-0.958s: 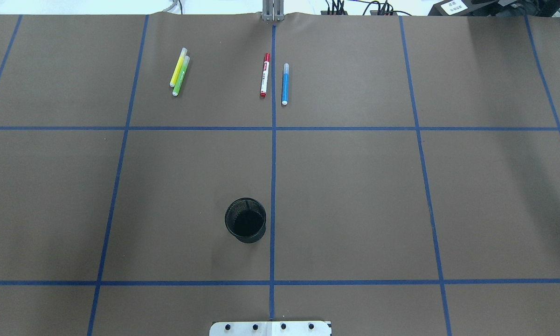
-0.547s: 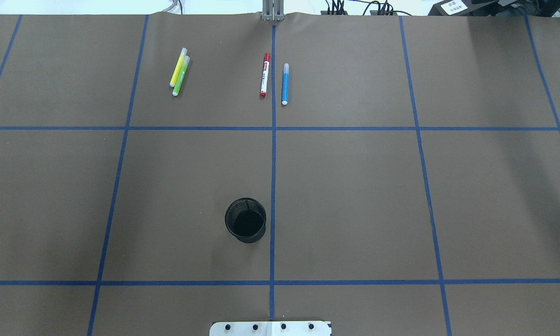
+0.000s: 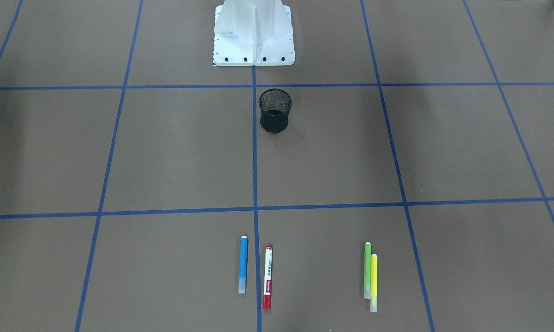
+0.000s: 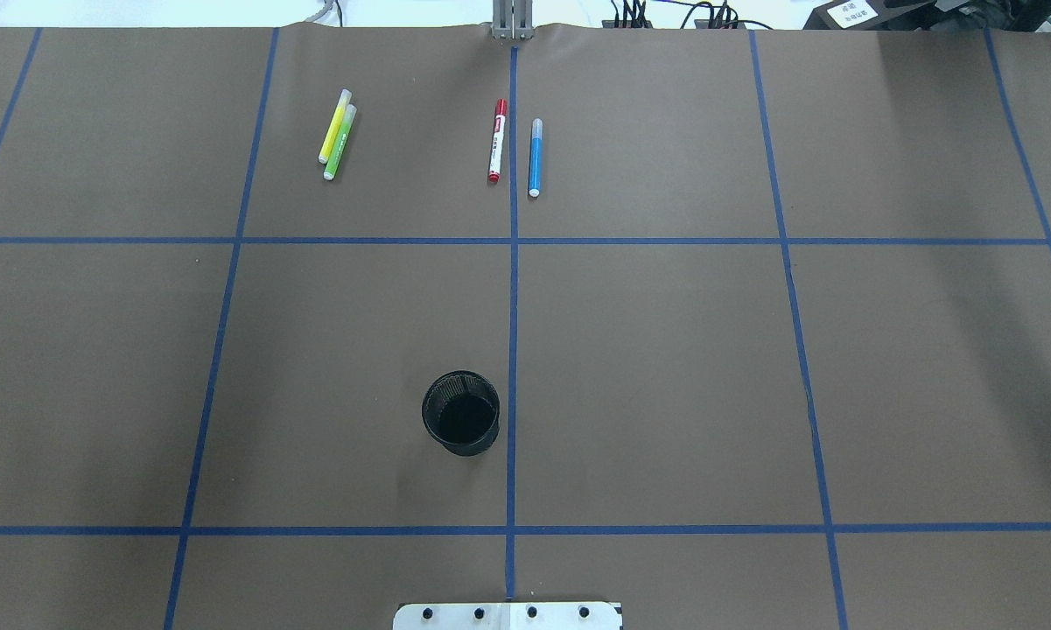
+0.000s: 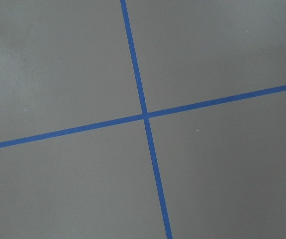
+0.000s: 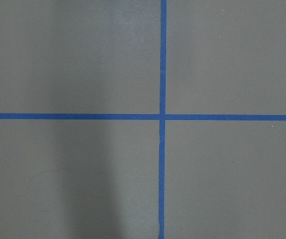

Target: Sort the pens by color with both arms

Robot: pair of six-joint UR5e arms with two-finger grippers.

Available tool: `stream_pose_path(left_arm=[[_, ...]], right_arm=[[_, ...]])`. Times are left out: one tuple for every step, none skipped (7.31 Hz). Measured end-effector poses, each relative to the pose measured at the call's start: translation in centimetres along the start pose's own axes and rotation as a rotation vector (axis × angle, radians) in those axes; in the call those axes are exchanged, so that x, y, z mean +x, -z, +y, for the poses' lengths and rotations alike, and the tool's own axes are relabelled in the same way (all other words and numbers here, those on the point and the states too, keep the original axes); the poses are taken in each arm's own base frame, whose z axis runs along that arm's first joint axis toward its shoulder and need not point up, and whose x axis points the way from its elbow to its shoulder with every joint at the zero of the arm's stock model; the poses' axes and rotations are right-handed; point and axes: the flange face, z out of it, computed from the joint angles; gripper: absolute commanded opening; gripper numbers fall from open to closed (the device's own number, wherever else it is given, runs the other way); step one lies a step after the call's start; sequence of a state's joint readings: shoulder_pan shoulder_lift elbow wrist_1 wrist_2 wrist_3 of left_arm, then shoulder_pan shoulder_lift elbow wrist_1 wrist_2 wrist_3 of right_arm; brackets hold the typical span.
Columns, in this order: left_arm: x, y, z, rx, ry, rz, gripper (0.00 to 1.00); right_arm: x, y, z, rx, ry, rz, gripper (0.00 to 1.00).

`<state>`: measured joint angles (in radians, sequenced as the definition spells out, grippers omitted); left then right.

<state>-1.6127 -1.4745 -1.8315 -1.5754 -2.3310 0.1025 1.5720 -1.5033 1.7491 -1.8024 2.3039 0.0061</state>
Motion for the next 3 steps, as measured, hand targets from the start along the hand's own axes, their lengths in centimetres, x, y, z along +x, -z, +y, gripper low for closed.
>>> stream_pose_path(left_arm=[[-0.04, -0.07, 0.11, -0.002, 0.002, 0.000, 1.00], [-0.05, -0.09, 0.14, -0.002, 0.002, -0.001, 1.00], [-0.06, -0.10, 0.16, -0.003, 0.002, -0.001, 1.00]], right_arm=[[-0.05, -0.05, -0.01, -0.001, 0.001, 0.000, 1.00], [-0.12, -0.12, -0.03, -0.002, 0.004, 0.000, 1.00], [-0.20, -0.19, -0.04, -0.003, 0.006, 0.000, 1.00]])
